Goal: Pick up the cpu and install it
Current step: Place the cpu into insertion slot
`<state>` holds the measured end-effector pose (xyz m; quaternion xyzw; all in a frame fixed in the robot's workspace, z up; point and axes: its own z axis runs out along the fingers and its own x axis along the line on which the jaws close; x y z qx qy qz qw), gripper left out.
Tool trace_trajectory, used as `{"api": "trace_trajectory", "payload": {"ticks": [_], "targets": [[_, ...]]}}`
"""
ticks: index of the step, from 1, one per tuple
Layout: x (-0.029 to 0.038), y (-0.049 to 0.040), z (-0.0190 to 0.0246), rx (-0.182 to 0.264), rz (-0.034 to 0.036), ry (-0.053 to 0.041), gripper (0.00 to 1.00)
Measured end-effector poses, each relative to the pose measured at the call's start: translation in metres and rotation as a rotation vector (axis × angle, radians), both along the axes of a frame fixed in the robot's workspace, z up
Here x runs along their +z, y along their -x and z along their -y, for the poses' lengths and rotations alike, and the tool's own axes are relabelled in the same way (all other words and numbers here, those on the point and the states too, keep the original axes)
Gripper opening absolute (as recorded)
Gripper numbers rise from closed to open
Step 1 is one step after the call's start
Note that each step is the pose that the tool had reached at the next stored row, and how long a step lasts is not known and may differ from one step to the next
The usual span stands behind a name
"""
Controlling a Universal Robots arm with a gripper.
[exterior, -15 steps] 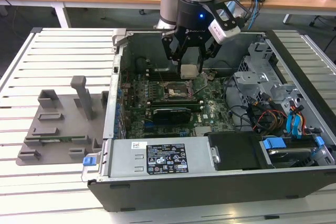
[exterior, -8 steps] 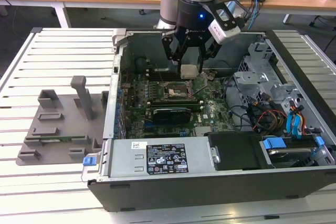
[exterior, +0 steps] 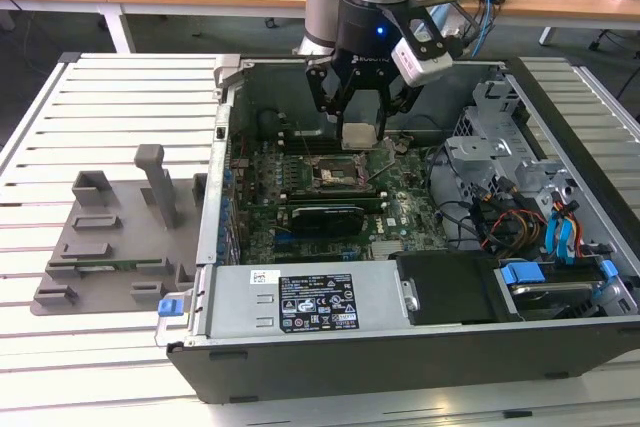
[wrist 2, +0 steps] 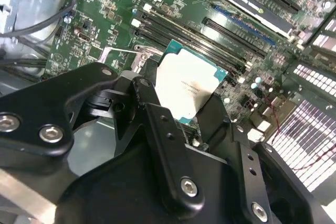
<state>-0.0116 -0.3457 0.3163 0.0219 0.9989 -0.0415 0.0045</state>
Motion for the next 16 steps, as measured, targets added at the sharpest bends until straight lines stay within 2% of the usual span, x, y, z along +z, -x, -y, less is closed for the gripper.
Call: {"api": "trace_trajectory", "payload": {"ticks": [6, 7, 11, 16], "targets": [[-0.0001, 0.0, 0.0, -0.143, 0.0, 0.0001, 0.55], [-0.0002, 0.0, 0.0, -0.185, 0.0, 0.0003, 0.55], [-0.0003, 0.0, 0.0, -0.288, 0.0001, 0.0009, 0.55], [-0.0004, 0.0, 0.0, -0.365, 0.0001, 0.0014, 0.55]]}}
